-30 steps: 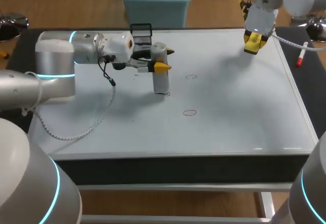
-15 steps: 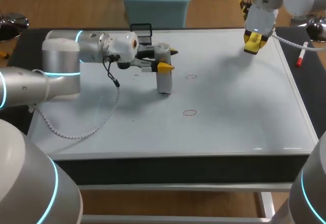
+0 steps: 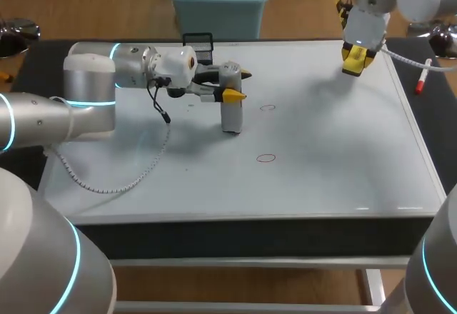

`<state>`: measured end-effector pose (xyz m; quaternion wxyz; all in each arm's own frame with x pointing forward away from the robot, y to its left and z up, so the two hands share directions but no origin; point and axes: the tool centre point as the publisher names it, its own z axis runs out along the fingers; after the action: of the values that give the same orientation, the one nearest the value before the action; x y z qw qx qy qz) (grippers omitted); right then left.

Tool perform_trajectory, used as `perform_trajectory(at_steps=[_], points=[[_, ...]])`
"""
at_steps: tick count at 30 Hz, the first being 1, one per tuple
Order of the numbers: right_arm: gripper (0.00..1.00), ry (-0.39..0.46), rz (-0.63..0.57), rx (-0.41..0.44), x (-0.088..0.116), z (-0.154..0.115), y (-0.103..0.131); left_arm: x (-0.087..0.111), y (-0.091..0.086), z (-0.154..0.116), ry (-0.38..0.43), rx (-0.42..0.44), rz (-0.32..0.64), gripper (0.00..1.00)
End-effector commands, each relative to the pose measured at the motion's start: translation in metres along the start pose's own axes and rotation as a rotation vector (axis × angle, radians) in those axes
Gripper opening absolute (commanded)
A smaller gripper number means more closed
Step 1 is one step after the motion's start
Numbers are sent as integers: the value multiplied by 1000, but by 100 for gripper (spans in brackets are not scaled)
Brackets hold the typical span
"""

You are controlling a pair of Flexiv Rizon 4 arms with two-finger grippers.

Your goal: Pick up the inspection probe, press it on each red-marked spot on the whiteboard one by one, put down the probe, pick up the eraser, and wipe off all the red marks.

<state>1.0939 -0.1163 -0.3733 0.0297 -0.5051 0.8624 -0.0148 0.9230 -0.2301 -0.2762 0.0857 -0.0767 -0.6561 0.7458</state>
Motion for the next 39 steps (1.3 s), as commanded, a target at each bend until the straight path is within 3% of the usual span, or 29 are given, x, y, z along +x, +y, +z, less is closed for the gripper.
perform_trajectory(at_steps=[1, 7, 17, 30, 39], points=[[0, 3, -2, 2, 1, -1, 0, -2, 2, 1, 6, -2, -1, 0], [0, 3, -2, 2, 1, -1, 0, 0, -1, 3, 9, -3, 0, 0], [0, 3, -2, 2, 1, -1, 0, 2, -34, -7, -4, -13, 41, 0], [0, 3, -2, 2, 1, -1, 0, 1, -71, -77, -119, -27, 88, 0], [0, 3, -2, 2, 1, -1, 0, 10, -77, -140, -217, -28, 91, 0]])
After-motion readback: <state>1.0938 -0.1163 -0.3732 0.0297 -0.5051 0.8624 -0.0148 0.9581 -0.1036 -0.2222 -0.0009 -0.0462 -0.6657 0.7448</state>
